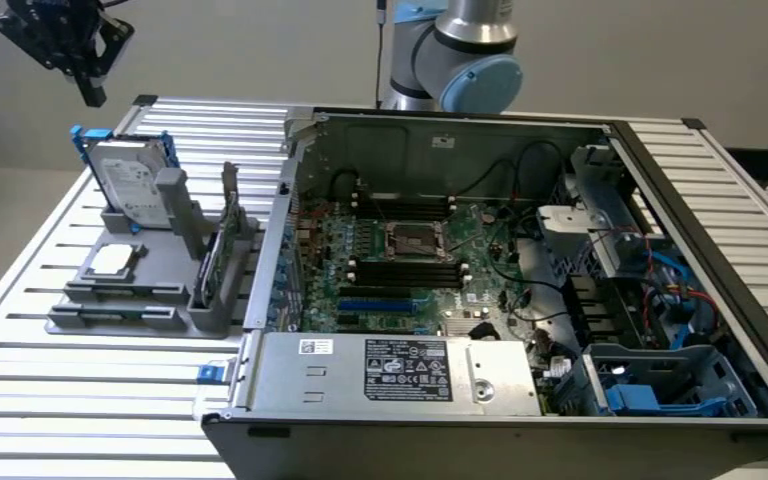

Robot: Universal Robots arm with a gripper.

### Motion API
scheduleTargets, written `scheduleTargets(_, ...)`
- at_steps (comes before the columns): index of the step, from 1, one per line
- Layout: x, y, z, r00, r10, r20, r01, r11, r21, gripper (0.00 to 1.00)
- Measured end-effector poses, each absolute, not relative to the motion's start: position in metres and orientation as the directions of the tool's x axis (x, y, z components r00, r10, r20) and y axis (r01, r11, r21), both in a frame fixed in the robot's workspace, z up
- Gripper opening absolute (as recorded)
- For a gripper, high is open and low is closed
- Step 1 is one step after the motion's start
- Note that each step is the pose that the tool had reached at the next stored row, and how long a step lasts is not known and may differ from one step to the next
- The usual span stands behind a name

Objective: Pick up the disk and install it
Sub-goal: 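Pick up the disk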

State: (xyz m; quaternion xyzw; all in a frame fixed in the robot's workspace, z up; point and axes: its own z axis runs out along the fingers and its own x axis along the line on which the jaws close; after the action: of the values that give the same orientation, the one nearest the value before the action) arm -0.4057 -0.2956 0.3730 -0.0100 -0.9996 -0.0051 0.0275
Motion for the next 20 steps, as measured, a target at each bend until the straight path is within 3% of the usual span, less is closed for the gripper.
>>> scheduleTargets(20, -0.4057, -0.2956, 0.3720, -0.944, -0.324, 0.055, -0.324, 0.946, 0.010, 0.11)
